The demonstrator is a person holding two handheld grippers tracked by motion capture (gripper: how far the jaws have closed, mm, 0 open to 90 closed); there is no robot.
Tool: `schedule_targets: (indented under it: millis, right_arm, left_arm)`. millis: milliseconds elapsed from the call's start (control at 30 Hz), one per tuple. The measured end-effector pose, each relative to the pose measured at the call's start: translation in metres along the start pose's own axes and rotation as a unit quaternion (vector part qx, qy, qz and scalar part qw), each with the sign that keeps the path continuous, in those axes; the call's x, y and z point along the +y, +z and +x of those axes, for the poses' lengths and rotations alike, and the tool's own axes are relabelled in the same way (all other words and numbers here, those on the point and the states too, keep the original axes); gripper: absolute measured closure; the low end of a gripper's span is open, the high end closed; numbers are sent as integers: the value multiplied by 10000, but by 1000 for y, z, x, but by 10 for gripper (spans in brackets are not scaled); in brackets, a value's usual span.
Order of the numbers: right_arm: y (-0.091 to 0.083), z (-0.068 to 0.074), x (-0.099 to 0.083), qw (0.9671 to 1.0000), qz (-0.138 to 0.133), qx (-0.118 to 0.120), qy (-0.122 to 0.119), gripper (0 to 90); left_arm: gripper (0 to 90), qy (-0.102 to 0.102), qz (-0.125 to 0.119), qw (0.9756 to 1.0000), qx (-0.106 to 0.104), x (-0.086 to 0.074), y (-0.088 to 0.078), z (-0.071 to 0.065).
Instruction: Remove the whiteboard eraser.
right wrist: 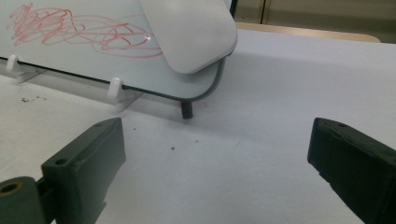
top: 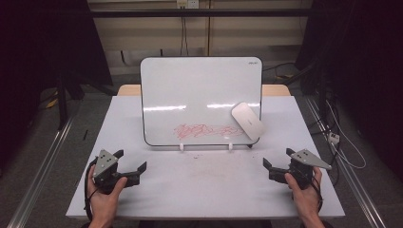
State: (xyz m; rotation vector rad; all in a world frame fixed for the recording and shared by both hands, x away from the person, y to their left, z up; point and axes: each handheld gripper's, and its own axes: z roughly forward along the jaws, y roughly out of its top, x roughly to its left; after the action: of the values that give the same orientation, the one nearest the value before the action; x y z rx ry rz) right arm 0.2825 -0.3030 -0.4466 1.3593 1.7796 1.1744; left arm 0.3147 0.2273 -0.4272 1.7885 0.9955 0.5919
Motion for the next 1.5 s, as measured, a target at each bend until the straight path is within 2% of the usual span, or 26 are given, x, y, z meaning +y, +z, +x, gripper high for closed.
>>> schedule_targets:
  millis: [133,233,300,333,467,600,700,800,833,1067,1300,1400,1500]
  right_arm:
    - [1,1,0,10000,16,34,-48,35]
    - [2,3,0,9999,78,60,-69,37]
    - [3,4,0,9998,123,112,-98,37]
    - [4,6,1,9997,126,102,-181,43]
    - [5,8,2,9996,103,148,-198,51]
    - [8,12,5,9995,179,114,-228,55]
    - [10,13,9,9993,223,186,-233,48]
    - [13,15,15,9988,302,258,-276,48]
    - [15,16,18,9986,303,264,-336,48]
    - [27,26,35,9968,348,323,-640,49]
    - [34,32,49,9959,278,188,-837,63]
    - [36,32,58,9946,217,114,-1010,62]
    - [39,33,68,9917,194,-54,-1268,56]
  left_arm:
    - [54,11,65,10000,-16,0,0,0]
    - [57,-84,48,10000,16,0,0,1]
    - [57,6,60,10000,65,0,-1,1]
    - [57,-19,38,10000,72,0,-1,0]
    - [58,19,93,9999,141,-1,-4,1]
    - [59,47,84,9999,143,-1,-6,1]
    - [60,26,74,9999,122,0,-5,1]
    - [59,131,86,9998,151,-2,-4,1]
    - [60,178,113,9997,159,-2,-4,2]
    - [59,168,168,9996,159,-3,-4,1]
    - [60,242,151,9995,168,-3,-8,-4]
    - [59,227,179,9994,168,-2,-8,-4]
    - [60,199,166,9995,154,-1,-7,-5]
